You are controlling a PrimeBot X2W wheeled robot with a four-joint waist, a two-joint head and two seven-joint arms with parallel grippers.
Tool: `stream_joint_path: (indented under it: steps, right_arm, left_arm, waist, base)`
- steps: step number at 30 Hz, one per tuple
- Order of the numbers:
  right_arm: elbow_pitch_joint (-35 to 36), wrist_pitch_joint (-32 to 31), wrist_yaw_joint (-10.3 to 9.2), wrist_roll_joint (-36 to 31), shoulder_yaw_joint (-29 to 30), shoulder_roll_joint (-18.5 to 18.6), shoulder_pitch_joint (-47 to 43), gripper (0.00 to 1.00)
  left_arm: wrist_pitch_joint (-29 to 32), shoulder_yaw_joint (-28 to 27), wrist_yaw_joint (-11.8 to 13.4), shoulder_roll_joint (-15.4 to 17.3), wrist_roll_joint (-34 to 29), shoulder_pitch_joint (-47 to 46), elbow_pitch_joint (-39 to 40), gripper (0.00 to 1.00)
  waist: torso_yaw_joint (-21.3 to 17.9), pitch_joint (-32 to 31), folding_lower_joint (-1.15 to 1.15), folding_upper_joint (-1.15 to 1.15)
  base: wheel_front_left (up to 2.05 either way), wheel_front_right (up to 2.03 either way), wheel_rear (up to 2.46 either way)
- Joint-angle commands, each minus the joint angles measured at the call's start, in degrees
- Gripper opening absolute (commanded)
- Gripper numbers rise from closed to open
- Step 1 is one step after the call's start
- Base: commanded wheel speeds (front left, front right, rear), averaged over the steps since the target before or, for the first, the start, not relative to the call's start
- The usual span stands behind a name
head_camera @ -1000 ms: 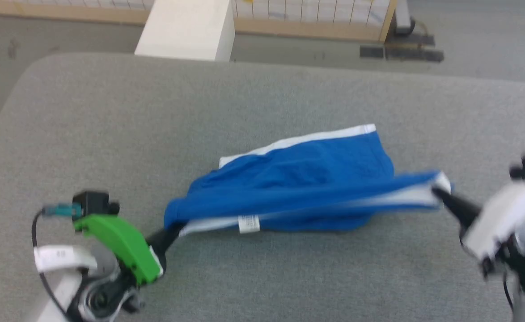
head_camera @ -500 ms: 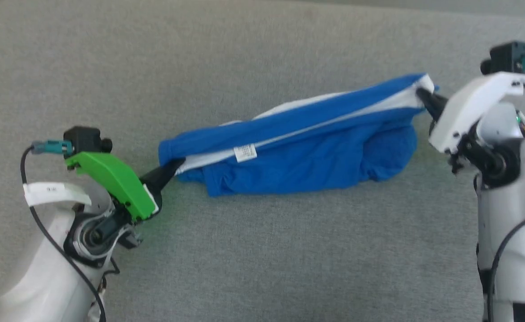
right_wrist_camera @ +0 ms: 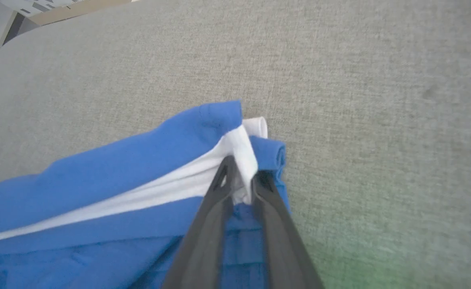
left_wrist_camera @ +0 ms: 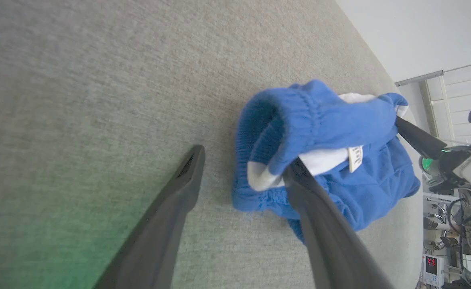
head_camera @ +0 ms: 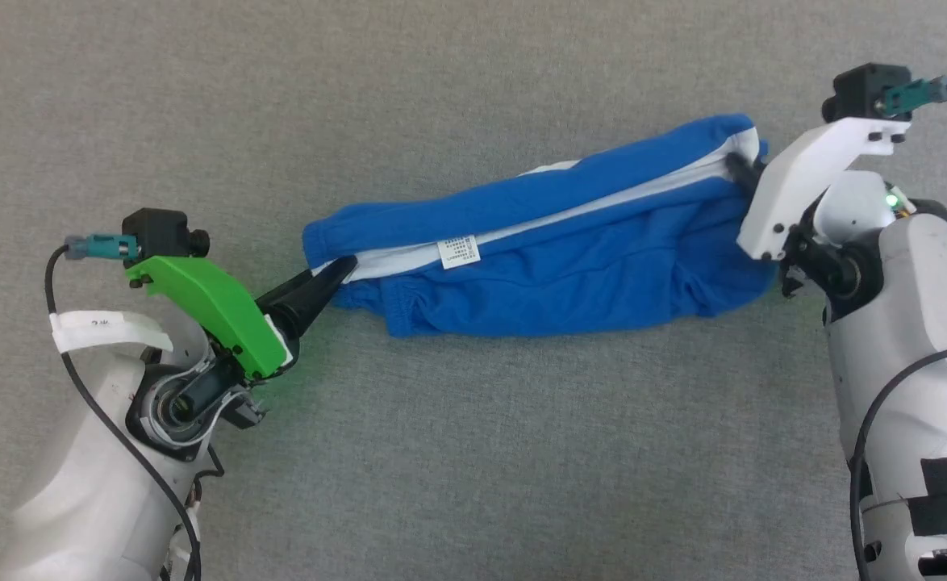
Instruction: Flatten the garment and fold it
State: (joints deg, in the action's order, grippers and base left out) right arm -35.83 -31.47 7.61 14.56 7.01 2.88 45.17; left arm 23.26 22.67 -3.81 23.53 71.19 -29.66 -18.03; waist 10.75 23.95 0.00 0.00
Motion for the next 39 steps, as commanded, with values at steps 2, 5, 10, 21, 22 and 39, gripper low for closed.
stream_joint_path:
  steps: [2, 5, 10, 21, 22, 39]
  right_arm:
    - [-0.5, 0.5, -0.12, 0.8, -0.4, 0.0, -0.7, 1.00]
    - [1.8, 0.8, -0.12, 2.4, -0.3, 0.0, -2.2, 1.00]
    - [9.1, 0.5, -0.12, 4.3, 1.5, 0.0, -7.2, 1.00]
    - [26.7, -9.3, -0.12, -9.4, 1.2, 0.0, -23.6, 1.00]
    - [27.5, -10.4, -0.12, -10.2, 0.9, 0.0, -24.2, 1.00]
    - [18.9, -16.4, -0.12, -20.8, 1.2, 0.0, -16.5, 1.00]
  left_arm:
    - [-0.5, -0.5, 0.2, 0.1, 0.7, 1.0, -0.4, 1.00]
    - [-1.4, -2.0, 0.7, 0.5, 1.7, 2.4, 0.6, 1.00]
    - [-4.5, -5.5, 2.7, 1.3, 3.3, 6.1, 4.9, 1.00]
    - [-36.3, -6.2, 7.4, 6.1, -25.9, 18.3, 14.5, 1.00]
    - [-37.2, -6.2, 7.8, 5.8, -27.8, 19.1, 14.7, 1.00]
    - [-38.3, -15.2, 1.1, -5.7, -40.9, 23.0, 15.2, 1.00]
  waist:
    - [0.0, -3.1, 0.00, 0.00]
    - [-0.2, -5.9, 0.00, 0.00]
    - [-0.3, -10.9, 0.00, 0.00]
    - [0.3, -13.9, 0.00, 0.00]
    - [0.4, -13.7, 0.00, 0.00]
    - [5.8, -6.4, 0.00, 0.00]
  base:
    - [0.00, 0.00, 0.00]
    - [0.00, 0.00, 0.00]
    - [0.00, 0.00, 0.00]
    - [0.00, 0.00, 0.00]
    - [0.00, 0.00, 0.00]
    - [0.00, 0.00, 0.00]
